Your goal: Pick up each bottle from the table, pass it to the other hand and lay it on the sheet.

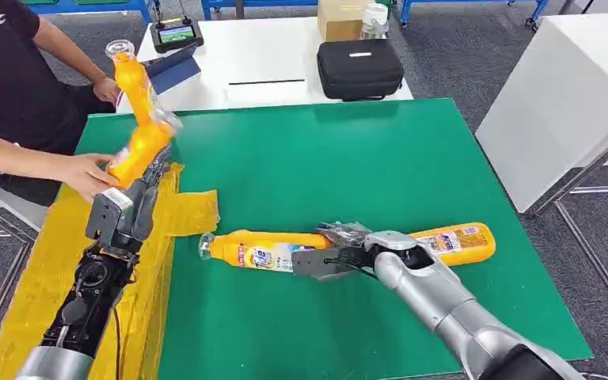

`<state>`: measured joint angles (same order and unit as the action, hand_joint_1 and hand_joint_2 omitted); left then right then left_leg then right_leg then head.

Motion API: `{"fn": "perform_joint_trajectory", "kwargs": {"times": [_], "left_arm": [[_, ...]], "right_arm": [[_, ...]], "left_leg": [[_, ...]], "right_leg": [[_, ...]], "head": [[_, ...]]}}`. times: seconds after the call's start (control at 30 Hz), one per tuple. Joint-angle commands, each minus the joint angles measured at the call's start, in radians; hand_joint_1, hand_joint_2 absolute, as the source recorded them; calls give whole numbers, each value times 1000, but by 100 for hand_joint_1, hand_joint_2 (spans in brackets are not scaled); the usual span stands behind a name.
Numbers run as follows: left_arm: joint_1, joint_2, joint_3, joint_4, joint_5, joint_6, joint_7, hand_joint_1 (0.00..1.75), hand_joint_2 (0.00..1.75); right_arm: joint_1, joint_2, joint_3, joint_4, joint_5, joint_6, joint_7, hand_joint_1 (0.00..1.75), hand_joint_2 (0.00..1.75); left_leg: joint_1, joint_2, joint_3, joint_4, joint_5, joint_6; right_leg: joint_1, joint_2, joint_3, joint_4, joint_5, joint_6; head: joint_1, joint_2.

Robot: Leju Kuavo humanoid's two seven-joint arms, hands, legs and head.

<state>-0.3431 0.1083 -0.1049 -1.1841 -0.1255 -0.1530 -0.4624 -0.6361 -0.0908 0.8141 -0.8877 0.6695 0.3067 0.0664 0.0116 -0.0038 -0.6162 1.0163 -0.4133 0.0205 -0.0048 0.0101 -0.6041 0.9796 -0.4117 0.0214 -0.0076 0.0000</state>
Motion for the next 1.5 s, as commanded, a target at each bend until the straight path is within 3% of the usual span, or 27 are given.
{"fn": "perform_joint_trajectory", "kwargs": {"times": [0.03, 0.17, 0.27, 0.4, 0.53, 0.57, 0.67, 0.77, 0.83, 1.0, 1.03, 1.13, 1.27, 1.5], "left_arm": [[-10, -2, 32, 17, 8, -6, 0, 0, 0], [5, -2, 43, 3, 12, -6, -3, 0, 0], [38, 4, 66, -30, 17, -5, -3, 0, 0], [73, 6, 86, -61, 16, -14, -5, 0, 0], [92, -3, 93, -83, 8, -23, -9, 0, 0], [93, -5, 94, -82, 6, -24, -9, 0, 0], [92, -7, 93, -82, 5, -24, -9, 0, 0], [96, -10, 95, -87, -4, -25, -11, 0, 0], [91, -15, 95, -92, -6, -25, -11, 0, 0], [89, -15, 95, -93, -6, -25, -10, 0, 0], [82, -17, 96, -87, -8, -26, -9, 0, 0], [55, -22, 87, -62, -11, -30, -2, 0, 0], [52, -34, 75, -64, -12, -27, -1, 0, 0], [68, -29, 78, -76, -12, -20, 4, 0, 0]], "right_arm": [[-35, -75, -24, -99, -19, -10, 3, 0, 0], [-18, -94, -18, -141, 0, -21, 22, 0, 0], [18, -138, -76, -286, -10, -50, 34, 0, 0], [21, -175, -161, -406, -82, -49, -7, 0, 0], [64, -154, -227, -456, -153, -86, -100, 0, 0], [66, -150, -224, -454, -149, -93, -110, 0, 175], [70, -145, -218, -451, -145, -97, -113, 0, 175], [89, -118, -235, -461, -167, -154, -187, 0, 175], [100, -82, -235, -474, -197, -158, -207, 0, 175], [98, -81, -233, -474, -197, -157, -206, 0, 175], [91, -71, -225, -459, -240, -114, -214, 0, 175], [59, 8, -120, -342, -288, -28, -176, 0, 175], [83, 105, 35, -226, -267, -31, -154, 0, 175], [126, 134, 128, -282, -274, -16, -102, 0, 175]], "left_leg": [[0, -1, 0, 1, -1, -1], [0, 0, -2, 0, -1, 0], [0, 0, -3, 0, -1, 0], [-1, 0, -5, 1, -1, 0], [-1, -1, -4, 1, -1, 0], [-1, -1, -4, 0, -1, 0], [0, 0, -4, 0, -1, 0], [0, -1, -4, 0, -1, 0], [0, 0, -5, 0, -1, 0], [0, 1, -4, 0, -1, 0], [0, 1, -3, 0, -1, -1], [0, 1, -5, 0, 0, 0], [0, 5, -2, -2, -1, -1], [1, 1, -5, -1, -1, -1]], "right_leg": [[0, -2, 0, 1, -1, 0], [0, -1, -2, 0, -1, 0], [0, -2, -3, 0, -1, 0], [-1, -1, -5, 2, -1, 0], [0, -3, -4, 1, -2, 0], [0, -3, -4, 0, -2, 0], [0, -2, -3, 0, -1, 0], [0, -2, -4, 0, -1, 0], [0, -1, -5, 0, -1, 0], [0, -1, -4, 0, -1, 0], [0, -2, -4, 0, -1, 0], [0, -1, -5, 0, 0, 0], [1, 3, -3, -1, 0, -1], [1, -1, -5, 0, -1, -1]], "head": [[0, 0], [0, 0], [0, 0], [0, 0], [0, 0], [0, 0], [0, 0], [0, 0], [0, 0], [0, 0], [0, 0], [0, 0], [0, 0], [0, 0]]}}
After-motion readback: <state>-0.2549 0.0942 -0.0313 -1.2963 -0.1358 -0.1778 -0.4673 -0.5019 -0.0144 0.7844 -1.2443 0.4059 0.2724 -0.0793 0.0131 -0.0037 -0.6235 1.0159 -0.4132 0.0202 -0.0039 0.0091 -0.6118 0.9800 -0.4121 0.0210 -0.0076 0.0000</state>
